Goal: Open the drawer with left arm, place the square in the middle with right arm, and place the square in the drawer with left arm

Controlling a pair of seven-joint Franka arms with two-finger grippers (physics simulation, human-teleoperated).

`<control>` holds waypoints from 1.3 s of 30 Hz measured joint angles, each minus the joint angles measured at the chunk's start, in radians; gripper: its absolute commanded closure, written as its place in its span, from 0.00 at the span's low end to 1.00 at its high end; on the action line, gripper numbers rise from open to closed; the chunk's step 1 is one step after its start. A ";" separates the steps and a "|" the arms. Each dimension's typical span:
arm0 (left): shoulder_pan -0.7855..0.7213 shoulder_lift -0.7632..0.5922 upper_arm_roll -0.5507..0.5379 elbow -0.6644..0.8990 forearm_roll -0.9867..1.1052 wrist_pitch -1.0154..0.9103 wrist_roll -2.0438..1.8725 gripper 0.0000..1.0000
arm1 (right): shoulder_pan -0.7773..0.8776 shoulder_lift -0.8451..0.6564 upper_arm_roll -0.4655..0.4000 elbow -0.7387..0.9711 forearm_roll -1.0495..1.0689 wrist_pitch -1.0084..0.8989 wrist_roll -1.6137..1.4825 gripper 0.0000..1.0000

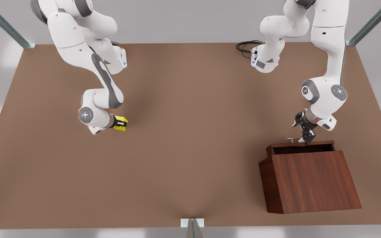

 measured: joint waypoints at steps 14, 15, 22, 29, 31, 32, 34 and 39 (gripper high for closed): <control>-0.004 -0.135 0.002 -0.150 -0.003 -0.020 -0.065 0.00 | 0.730 0.527 -0.111 0.796 0.203 0.096 1.024 0.34; -0.008 -0.143 0.002 -0.159 -0.003 -0.020 -0.079 0.00 | 0.740 0.530 -0.111 0.795 0.203 0.096 1.065 0.34; -0.018 -0.340 0.005 -0.207 -0.002 -0.143 -0.082 0.00 | 0.779 0.566 -0.111 0.843 0.199 0.116 1.233 0.00; -0.116 -0.210 -0.021 0.225 0.128 -0.444 0.333 0.00 | 0.768 0.396 -0.149 0.768 0.192 0.043 1.225 0.00; -0.156 -0.116 -0.022 0.405 0.142 -0.607 0.591 0.00 | 0.663 0.196 -0.151 0.625 0.182 0.017 1.062 0.00; -0.184 -0.059 -0.014 0.508 0.147 -0.685 0.717 0.00 | 0.567 0.088 -0.144 0.545 0.181 -0.052 0.906 0.00; -0.274 0.043 -0.020 0.666 0.153 -0.796 0.858 0.00 | 0.235 -0.092 -0.029 0.387 0.075 -0.206 0.460 0.00; -0.383 0.220 -0.196 0.805 0.161 -0.802 1.132 0.00 | -0.074 -0.143 -0.137 0.641 -0.140 -0.718 -0.281 0.00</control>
